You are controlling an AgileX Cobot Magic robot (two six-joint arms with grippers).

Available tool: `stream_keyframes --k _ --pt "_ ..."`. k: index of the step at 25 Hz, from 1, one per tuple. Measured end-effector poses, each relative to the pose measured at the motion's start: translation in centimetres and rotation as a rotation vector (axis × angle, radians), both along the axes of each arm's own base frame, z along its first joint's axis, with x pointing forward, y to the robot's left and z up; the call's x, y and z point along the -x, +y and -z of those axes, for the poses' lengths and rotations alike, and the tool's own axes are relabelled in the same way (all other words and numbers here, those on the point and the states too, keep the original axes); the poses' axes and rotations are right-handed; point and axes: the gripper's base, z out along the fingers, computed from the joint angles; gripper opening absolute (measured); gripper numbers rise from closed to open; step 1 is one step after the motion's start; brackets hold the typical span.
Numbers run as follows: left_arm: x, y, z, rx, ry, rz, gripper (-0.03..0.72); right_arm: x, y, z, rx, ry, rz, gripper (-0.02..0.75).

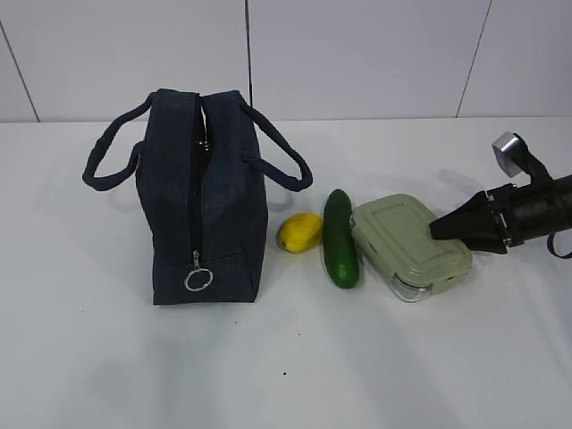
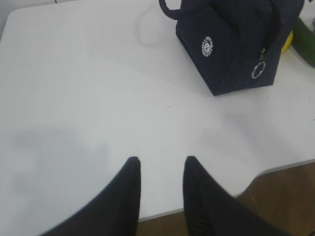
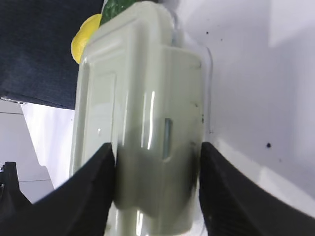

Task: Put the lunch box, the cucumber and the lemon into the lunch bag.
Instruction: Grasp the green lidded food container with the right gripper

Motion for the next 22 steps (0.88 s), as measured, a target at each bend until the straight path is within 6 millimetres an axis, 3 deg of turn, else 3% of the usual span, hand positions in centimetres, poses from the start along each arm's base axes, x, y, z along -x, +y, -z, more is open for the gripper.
stream_keyframes --k 8,12,18,22 --pt "-0.5 0.0 0.0 0.001 0.032 0.000 0.200 0.0 0.1 0.0 -0.005 0.005 -0.003 0.377" --pt "-2.2 -0.1 -0.1 0.014 0.140 0.011 0.200 0.0 0.1 0.0 -0.007 0.012 0.001 0.377" --pt "-5.2 -0.3 -2.3 0.053 0.229 0.028 0.201 0.0 0.1 0.0 -0.008 0.019 0.004 0.376" --pt "-7.7 -0.7 -2.6 0.090 0.312 0.066 0.206 0.0 0.1 0.0 -0.008 0.020 0.005 0.376"
